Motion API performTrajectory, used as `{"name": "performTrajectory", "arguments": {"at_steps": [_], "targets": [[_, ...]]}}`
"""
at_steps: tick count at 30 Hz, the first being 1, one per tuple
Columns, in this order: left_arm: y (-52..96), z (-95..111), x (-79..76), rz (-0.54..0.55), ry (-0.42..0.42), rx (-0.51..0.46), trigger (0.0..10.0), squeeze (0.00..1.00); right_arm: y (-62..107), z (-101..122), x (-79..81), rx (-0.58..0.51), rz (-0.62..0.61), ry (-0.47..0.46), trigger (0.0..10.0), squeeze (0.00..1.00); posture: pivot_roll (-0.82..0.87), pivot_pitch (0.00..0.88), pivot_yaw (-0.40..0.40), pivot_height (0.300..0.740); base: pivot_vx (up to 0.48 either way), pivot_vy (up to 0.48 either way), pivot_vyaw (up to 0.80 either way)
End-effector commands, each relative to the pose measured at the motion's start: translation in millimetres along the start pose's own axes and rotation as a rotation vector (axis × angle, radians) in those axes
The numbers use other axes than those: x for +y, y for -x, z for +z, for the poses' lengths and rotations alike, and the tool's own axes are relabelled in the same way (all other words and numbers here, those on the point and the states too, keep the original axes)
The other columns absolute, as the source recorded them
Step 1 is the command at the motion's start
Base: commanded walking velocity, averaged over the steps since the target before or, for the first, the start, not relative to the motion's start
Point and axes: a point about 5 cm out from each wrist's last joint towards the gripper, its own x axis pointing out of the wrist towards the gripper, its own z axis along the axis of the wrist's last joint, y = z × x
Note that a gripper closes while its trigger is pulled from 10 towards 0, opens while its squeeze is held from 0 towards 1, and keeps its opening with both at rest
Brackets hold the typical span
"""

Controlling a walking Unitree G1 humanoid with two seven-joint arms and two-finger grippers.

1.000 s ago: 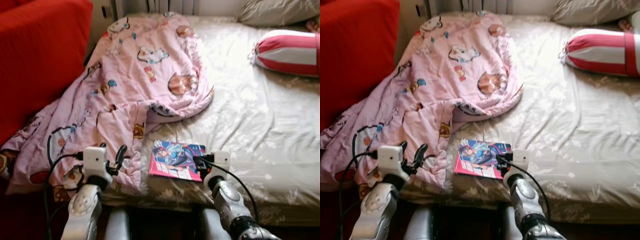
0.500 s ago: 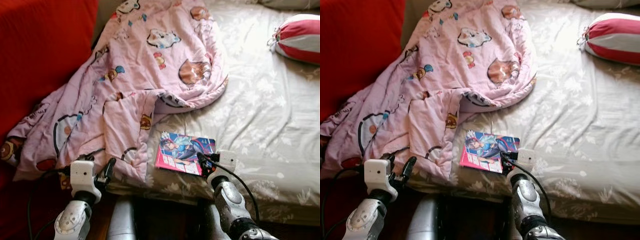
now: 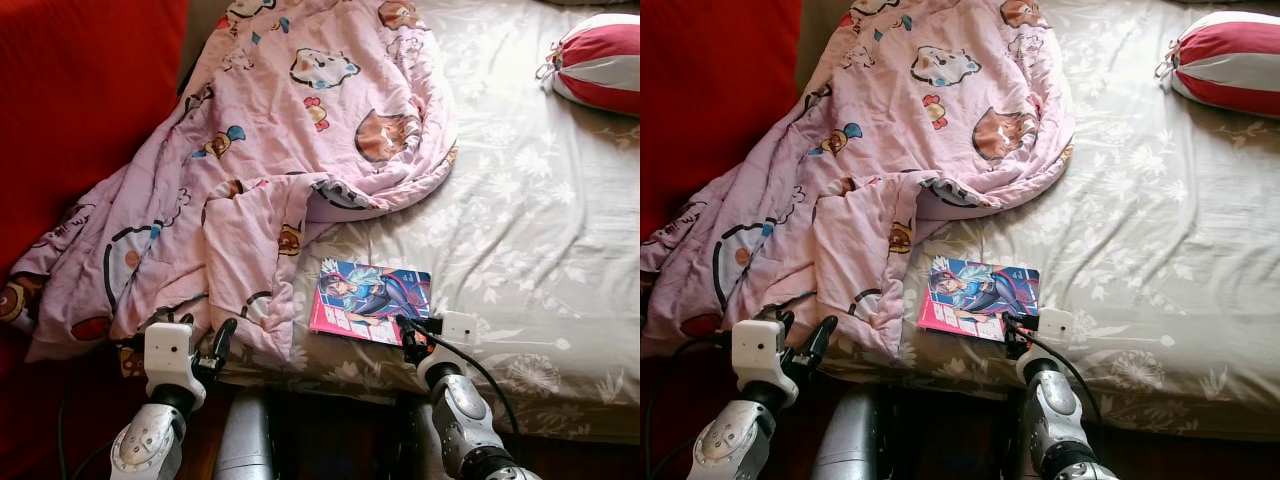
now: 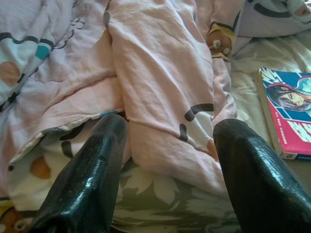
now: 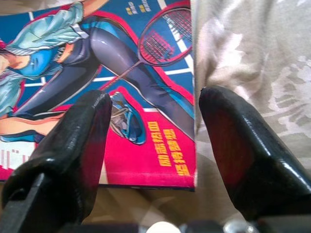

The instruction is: Clean up the room

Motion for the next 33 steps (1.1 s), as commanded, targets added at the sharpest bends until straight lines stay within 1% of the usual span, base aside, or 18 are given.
{"name": "performTrajectory", "arguments": {"at_steps": [1, 5, 10, 14, 17, 20, 24, 27, 29, 33], "targets": [[6.1, -3, 5.4, 0.012, -0.006, 0.025, 10.0, 0.00, 6.7, -13, -4.5, 0.041, -0.029, -0.023, 10.0, 0.00, 0.26, 0.244, 0.040, 0.596, 0.000, 0.000, 0.00], [8.1, -2, 8.1, 0.016, -0.013, 0.026, 10.0, 0.00, 7.8, -15, -7.9, 0.049, -0.054, -0.056, 10.0, 0.00, 0.27, 0.247, 0.043, 0.596, 0.000, 0.000, 0.00], [10.8, 0, 9.6, 0.016, -0.019, 0.030, 10.0, 0.00, 9.0, -20, -6.9, 0.078, -0.033, -0.109, 10.0, 0.00, 0.28, 0.256, 0.052, 0.596, 0.000, 0.000, 0.00], [11.8, 0, 10.2, 0.018, -0.022, 0.033, 10.0, 0.00, 9.2, -21, -6.0, 0.087, -0.015, -0.124, 10.0, 0.00, 0.28, 0.257, 0.052, 0.596, 0.000, 0.000, 0.00], [13.6, 0, 11.9, 0.029, -0.020, 0.035, 10.0, 0.00, 10.5, -23, -11.1, 0.100, -0.022, -0.134, 10.0, 0.00, 0.28, 0.264, 0.054, 0.596, 0.000, 0.000, 0.00], [14.7, 0, 11.4, 0.025, -0.021, 0.037, 10.0, 0.00, 11.5, -25, -11.5, 0.116, 0.011, -0.146, 10.0, 0.00, 0.29, 0.268, 0.056, 0.596, 0.000, 0.000, 0.00], [15.8, 0, 10.7, 0.020, -0.022, 0.040, 10.0, 0.00, 12.2, -26, -12.8, 0.120, 0.009, -0.153, 10.0, 0.00, 0.29, 0.271, 0.057, 0.596, 0.000, 0.000, 0.00], [17.2, 1, 10.3, 0.015, -0.025, 0.045, 10.0, 0.00, 14.8, -32, -12.3, 0.155, 0.034, -0.207, 10.0, 0.00, 0.29, 0.274, 0.058, 0.596, 0.000, 0.000, 0.00], [17.6, 1, 10.4, 0.014, -0.025, 0.045, 10.0, 0.00, 16.2, -35, -12.1, 0.168, 0.039, -0.221, 10.0, 0.00, 0.30, 0.276, 0.060, 0.596, 0.000, 0.000, 0.00], [19.8, 1, 11.0, 0.013, -0.032, 0.050, 10.0, 0.00, 24.4, -50, -0.8, 0.232, 0.154, -0.298, 10.0, 0.00, 0.31, 0.281, 0.065, 0.596, 0.000, 0.000, 0.00]]}}
